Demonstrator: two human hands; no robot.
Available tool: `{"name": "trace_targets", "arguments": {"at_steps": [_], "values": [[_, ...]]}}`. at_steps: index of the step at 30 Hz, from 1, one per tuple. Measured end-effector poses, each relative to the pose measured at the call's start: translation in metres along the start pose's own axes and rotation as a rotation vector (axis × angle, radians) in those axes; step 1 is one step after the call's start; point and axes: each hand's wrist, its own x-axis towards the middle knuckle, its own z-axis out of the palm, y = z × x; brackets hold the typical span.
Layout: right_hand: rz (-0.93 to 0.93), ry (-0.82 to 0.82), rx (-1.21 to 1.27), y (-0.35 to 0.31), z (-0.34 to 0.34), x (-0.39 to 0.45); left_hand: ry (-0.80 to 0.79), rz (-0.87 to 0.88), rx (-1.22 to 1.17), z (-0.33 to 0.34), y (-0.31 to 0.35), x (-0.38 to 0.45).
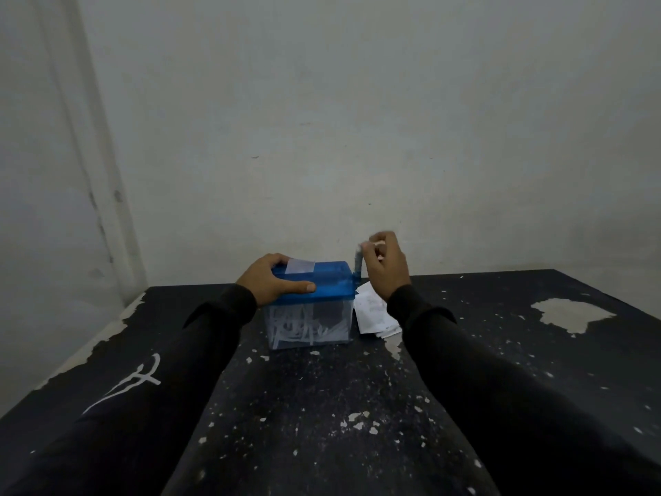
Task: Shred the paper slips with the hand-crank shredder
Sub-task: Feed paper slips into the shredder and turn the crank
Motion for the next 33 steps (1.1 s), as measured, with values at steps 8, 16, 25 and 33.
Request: {"name": "trace_targets", "arguments": {"at_steps": [8,16,25,33], "values": [[0.191,-0.061,-0.21,0.024,0.011,0.031,0.001,0.0,0.007,0.001,0.0,-0.001],[0.276,-0.234,-0.36,0.059,0.013,-0.028,0.016,0.0,-0.005,0.002,0.001,-0.002],[0.123,-0.083,-0.068,0.044,0.003,-0.065,-0.002,-0.019,0.021,0.001,0.002,0.001],[-0.001,-0.071,0.056,0.004,-0.01,-0.035,0.001,-0.005,0.034,0.002,0.004,0.0]]}}
